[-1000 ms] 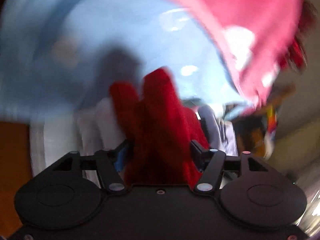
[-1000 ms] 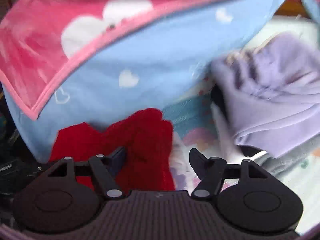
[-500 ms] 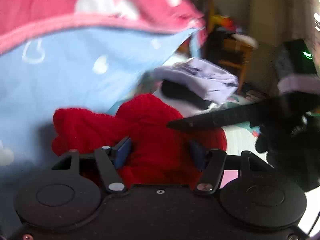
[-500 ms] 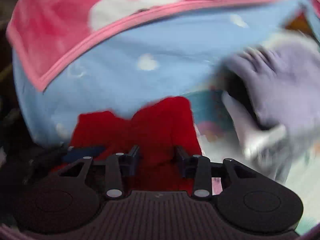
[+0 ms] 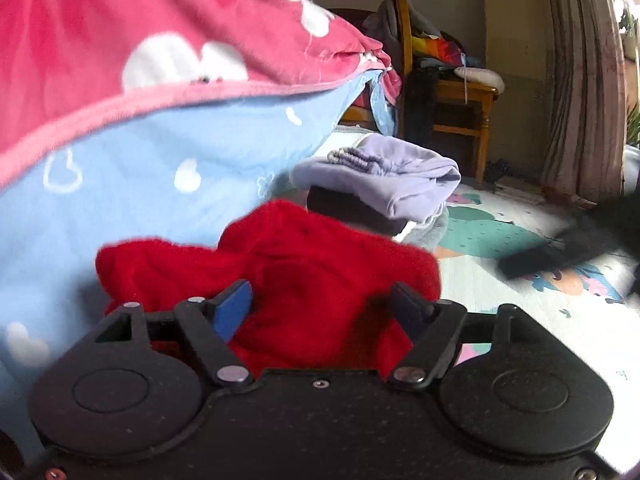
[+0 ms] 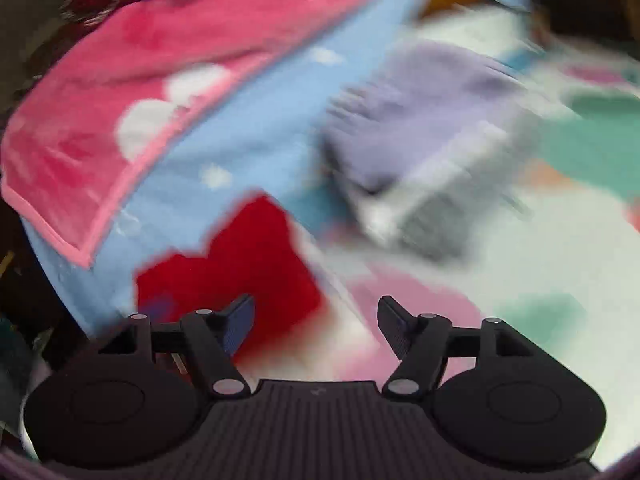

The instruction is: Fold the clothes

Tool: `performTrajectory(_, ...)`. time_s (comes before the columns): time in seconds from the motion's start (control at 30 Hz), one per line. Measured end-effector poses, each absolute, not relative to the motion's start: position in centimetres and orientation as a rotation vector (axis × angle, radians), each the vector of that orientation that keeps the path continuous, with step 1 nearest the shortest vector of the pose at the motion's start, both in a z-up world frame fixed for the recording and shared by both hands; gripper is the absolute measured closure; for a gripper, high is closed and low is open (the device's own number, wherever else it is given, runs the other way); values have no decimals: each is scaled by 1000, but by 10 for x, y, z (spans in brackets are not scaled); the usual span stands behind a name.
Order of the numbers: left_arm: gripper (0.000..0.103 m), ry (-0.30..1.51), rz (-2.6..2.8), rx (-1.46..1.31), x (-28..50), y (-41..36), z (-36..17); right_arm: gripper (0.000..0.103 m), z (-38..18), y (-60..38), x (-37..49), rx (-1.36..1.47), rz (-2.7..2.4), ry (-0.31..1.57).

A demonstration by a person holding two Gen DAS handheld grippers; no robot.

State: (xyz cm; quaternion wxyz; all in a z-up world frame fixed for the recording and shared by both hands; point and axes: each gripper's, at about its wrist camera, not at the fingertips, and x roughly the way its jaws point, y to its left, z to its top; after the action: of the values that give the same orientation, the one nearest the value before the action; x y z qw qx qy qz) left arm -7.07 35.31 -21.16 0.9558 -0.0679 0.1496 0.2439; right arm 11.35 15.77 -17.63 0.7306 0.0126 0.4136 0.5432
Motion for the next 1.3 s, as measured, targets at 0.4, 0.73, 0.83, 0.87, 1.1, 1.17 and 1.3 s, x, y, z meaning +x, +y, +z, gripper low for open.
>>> performTrajectory(0.4, 5, 225, 334, -142, -19, 338, -67, 0, -32, -149, 61, -150, 824, 1010)
performTrajectory(0.73, 0, 327, -55, 4, 29, 238, 198, 0, 120, -227, 4, 153, 577, 688)
performTrajectory(0.83, 0, 302, -172, 47, 11, 185, 261, 0, 135, -240, -6, 189, 534, 622)
performTrajectory(0.87, 0, 282, -209, 54, 3, 169, 274, 0, 138, -244, -9, 199, 515, 608)
performTrajectory(1.1, 0, 413, -354, -22, -24, 62, 239, 0, 132, -267, -18, 283, 358, 590)
performTrajectory(1.17, 0, 520, -333, -56, -22, 38, 201, 0, 118, -272, -21, 286, 304, 622)
performTrajectory(1.3, 0, 658, -290, -155, -17, 13, 128, 0, 82, -272, -10, 259, 196, 732)
